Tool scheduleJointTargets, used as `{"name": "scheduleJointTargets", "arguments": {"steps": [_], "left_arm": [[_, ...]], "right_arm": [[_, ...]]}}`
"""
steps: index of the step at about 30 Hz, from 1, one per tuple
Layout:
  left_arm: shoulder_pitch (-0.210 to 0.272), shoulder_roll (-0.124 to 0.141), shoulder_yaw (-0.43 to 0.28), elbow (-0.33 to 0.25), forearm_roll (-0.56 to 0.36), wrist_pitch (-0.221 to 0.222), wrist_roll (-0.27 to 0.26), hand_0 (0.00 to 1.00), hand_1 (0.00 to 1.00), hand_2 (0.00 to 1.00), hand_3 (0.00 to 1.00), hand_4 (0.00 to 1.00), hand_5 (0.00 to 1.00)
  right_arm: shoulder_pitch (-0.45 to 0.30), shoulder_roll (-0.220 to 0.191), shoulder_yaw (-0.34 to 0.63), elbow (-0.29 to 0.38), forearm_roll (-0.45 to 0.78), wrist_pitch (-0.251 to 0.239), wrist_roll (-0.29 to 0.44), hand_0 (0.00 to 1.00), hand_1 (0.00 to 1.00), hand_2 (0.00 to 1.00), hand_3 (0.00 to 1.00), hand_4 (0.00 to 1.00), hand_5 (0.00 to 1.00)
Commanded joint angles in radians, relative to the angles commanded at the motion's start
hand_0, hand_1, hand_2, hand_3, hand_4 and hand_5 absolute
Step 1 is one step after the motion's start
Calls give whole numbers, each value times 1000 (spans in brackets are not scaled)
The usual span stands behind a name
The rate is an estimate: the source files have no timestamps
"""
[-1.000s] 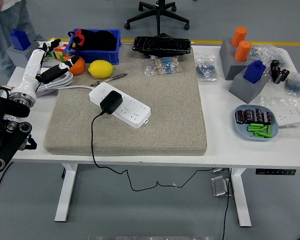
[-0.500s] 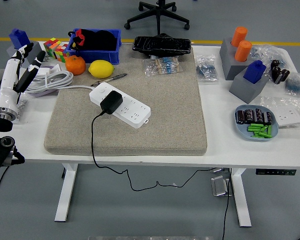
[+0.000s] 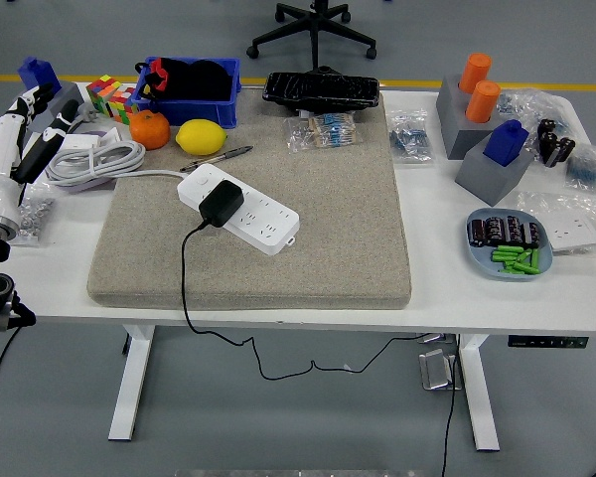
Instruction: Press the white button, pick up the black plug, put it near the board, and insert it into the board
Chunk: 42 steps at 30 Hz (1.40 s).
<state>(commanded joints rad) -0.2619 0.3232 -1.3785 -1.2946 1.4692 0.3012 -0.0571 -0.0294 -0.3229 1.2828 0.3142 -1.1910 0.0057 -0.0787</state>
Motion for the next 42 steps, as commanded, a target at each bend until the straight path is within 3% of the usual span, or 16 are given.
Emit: {"name": "scheduleJointTargets", "arguments": {"steps": [8,19,42], "left_arm": [[15,15,-16,-9,5,-3,7,964,912,891,884,882,860],[28,15,-14,-21,8,-6,15,962,904,887,875,881,855],[87,1,-36,-34,24,-24,44,961,894,882,858,875,845]], "right_arm": [[4,1,-21,0,-2,3,-4,808,699,692,649,780,413],[7,-4,-35,-3,-9,4,-12,812,700,696,650,782,423],[-25,45,130,-19,-76,15,-28,811,703,698,650,779,433]]}}
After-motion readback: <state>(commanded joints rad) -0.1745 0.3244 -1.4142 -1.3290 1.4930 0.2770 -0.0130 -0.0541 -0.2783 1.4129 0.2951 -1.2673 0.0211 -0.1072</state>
